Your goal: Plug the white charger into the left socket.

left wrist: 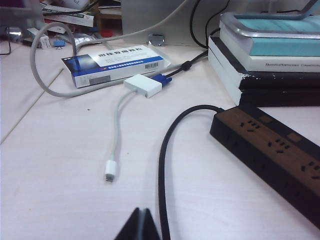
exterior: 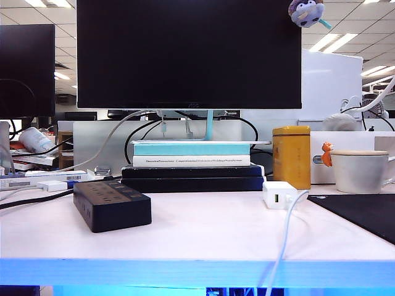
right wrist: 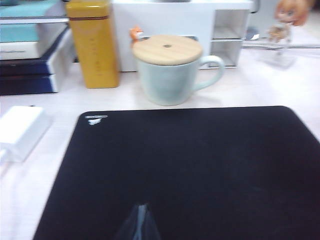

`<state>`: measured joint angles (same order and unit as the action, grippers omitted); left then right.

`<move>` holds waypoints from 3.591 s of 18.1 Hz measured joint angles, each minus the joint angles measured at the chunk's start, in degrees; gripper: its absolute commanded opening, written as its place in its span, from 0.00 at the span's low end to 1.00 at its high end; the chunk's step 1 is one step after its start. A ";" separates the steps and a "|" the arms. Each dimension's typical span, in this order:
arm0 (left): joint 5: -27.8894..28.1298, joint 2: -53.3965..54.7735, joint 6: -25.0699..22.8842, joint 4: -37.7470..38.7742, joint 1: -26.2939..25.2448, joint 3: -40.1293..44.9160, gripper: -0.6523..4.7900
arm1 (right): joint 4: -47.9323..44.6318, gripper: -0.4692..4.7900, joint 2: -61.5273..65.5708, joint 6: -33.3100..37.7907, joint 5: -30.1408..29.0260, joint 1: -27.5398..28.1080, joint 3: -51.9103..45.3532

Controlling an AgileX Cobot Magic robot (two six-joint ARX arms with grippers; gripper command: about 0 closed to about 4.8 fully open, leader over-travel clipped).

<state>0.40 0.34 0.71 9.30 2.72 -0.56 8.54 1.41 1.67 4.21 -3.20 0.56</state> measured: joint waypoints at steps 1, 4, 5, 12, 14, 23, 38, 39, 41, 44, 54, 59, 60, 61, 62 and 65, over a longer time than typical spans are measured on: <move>0.00 0.00 0.00 0.00 0.00 0.00 0.11 | 0.15 0.09 0.00 0.00 -0.72 0.09 0.00; 0.00 0.00 0.00 0.00 0.00 0.00 0.11 | 1.38 0.09 0.07 0.00 -1.38 -0.26 0.00; 0.00 0.00 0.00 -0.02 0.00 0.00 0.11 | 1.38 0.09 0.07 0.00 -1.40 -0.28 0.00; 0.00 0.00 0.00 0.13 0.00 0.00 0.11 | 0.98 0.09 -0.04 0.22 -1.46 -0.28 0.00; 0.00 0.00 1.62 0.07 0.00 0.00 0.11 | -2.86 0.09 -0.37 3.30 -1.60 -0.33 0.02; 2.25 0.33 17.27 0.17 -0.02 -7.78 0.11 | -0.11 0.09 1.62 13.09 2.32 -0.33 17.31; -21.27 47.43 -12.33 -3.26 -0.02 -50.56 0.11 | -0.15 0.09 58.58 14.43 -23.87 -0.52 67.04; -24.90 48.78 -12.55 -0.63 -0.11 -52.22 0.11 | -1.36 0.09 61.99 18.62 -28.39 -1.31 69.42; -33.86 49.55 -12.70 2.08 -0.13 -52.89 0.11 | -9.29 0.09 69.46 29.81 -35.47 -2.23 69.79; -33.86 49.46 -12.70 2.08 -0.13 -52.92 0.11 | 3.19 0.09 77.26 29.55 -30.25 -6.29 69.77; -31.21 49.46 -12.70 0.76 -0.13 -52.92 0.11 | 23.54 1.00 94.36 21.20 -15.78 -12.57 69.59; -31.21 49.48 -12.70 0.74 -0.13 -52.92 0.11 | 21.86 0.99 97.63 20.31 -10.14 -16.35 69.64; -31.21 49.46 -12.70 0.74 -0.13 -52.92 0.11 | 21.44 0.95 97.98 19.80 -9.14 -17.16 69.61; -31.17 49.48 -12.70 0.74 -0.13 -52.92 0.11 | 20.39 0.95 98.57 19.32 -6.82 -18.51 69.61; -31.17 49.48 -12.70 0.76 -0.13 -52.92 0.11 | 19.63 0.95 98.99 19.08 -5.64 -19.04 69.66; -31.19 49.48 -12.70 0.72 -0.13 -52.92 0.11 | 19.21 0.95 101.11 18.78 -3.98 -18.78 70.82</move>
<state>-30.79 49.82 -11.99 10.02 2.59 -53.47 27.75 102.52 20.45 0.23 -21.98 71.37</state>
